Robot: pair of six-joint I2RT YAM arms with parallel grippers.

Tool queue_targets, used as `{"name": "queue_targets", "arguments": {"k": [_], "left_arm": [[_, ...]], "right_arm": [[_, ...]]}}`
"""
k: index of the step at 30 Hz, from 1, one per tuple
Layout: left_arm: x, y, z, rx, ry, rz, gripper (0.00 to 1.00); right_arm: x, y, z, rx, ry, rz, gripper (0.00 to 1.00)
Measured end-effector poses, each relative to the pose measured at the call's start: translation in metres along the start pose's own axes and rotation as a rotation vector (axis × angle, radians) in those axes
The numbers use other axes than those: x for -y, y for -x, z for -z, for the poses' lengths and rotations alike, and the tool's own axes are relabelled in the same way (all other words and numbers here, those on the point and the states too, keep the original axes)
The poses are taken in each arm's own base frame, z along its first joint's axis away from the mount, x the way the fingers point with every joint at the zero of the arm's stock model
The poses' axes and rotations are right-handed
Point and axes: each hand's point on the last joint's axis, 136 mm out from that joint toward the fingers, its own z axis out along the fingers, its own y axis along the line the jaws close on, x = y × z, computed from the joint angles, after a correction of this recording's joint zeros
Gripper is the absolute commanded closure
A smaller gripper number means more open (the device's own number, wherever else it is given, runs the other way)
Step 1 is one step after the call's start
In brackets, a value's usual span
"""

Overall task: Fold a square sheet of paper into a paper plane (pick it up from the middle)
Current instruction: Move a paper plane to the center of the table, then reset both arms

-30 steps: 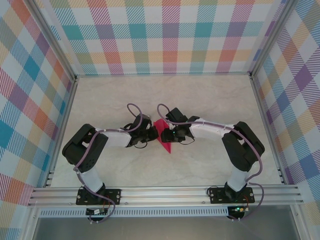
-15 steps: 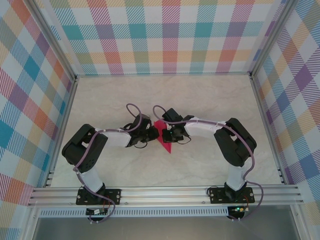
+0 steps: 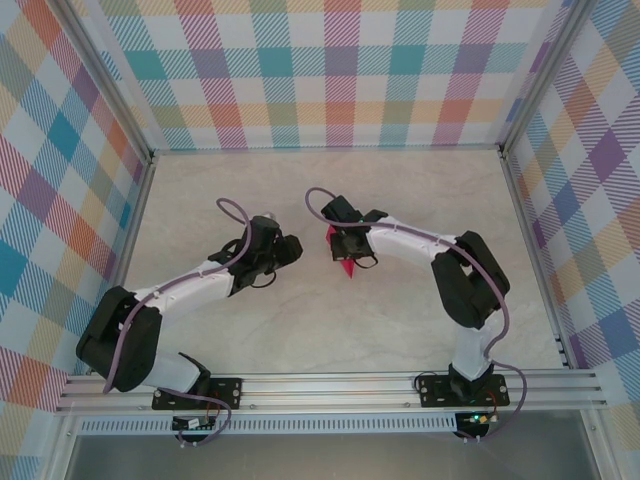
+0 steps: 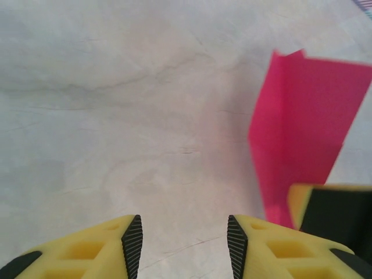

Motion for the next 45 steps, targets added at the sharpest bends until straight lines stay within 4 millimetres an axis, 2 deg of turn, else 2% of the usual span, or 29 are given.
{"name": "queue_targets", "arguments": {"k": [4, 8, 12, 22, 25, 29, 31, 34, 37, 40, 42, 44, 45], "left_arm": [[-0.014, -0.002, 0.004, 0.002, 0.067, -0.003, 0.51], [-0.026, -0.006, 0.010, 0.001, 0.111, -0.006, 0.50], [-0.032, -0.007, 0.013, 0.001, 0.134, -0.008, 0.49], [-0.040, -0.007, 0.014, 0.008, 0.174, -0.012, 0.46], [-0.044, -0.007, 0.016, 0.011, 0.192, -0.014, 0.44], [-0.054, -0.005, 0.025, 0.023, 0.245, -0.027, 0.37], [-0.060, 0.000, 0.031, 0.037, 0.280, -0.038, 0.33], [-0.066, 0.014, 0.046, 0.081, 0.323, -0.050, 0.25], [-0.070, 0.034, 0.063, 0.146, 0.352, -0.049, 0.19], [-0.080, 0.053, 0.082, 0.217, 0.397, -0.043, 0.12], [-0.092, 0.063, 0.094, 0.257, 0.443, -0.042, 0.07], [-0.105, 0.076, 0.107, 0.304, 0.488, -0.039, 0.00], [-0.112, 0.082, 0.113, 0.332, 0.511, -0.035, 0.00]], "right_arm": [[0.010, 0.022, -0.025, 0.000, -0.064, -0.028, 0.90], [0.018, 0.021, -0.048, -0.036, -0.114, -0.027, 0.87], [0.019, 0.017, -0.051, -0.049, -0.125, -0.021, 0.86], [0.019, 0.016, -0.051, -0.052, -0.127, -0.019, 0.92], [0.018, 0.017, -0.050, -0.053, -0.126, -0.018, 0.86], [0.018, 0.016, -0.048, -0.061, -0.119, -0.010, 0.66], [0.017, 0.018, -0.037, -0.056, -0.108, -0.008, 0.55], [0.015, 0.034, 0.000, -0.003, -0.075, -0.020, 0.40], [0.013, 0.059, 0.056, 0.113, -0.009, -0.044, 0.30], [0.021, 0.079, 0.111, 0.235, 0.040, -0.075, 0.17], [0.034, 0.083, 0.134, 0.301, 0.041, -0.090, 0.02], [0.060, 0.081, 0.143, 0.354, 0.003, -0.110, 0.00], [0.072, 0.078, 0.144, 0.366, -0.019, -0.122, 0.00]]}}
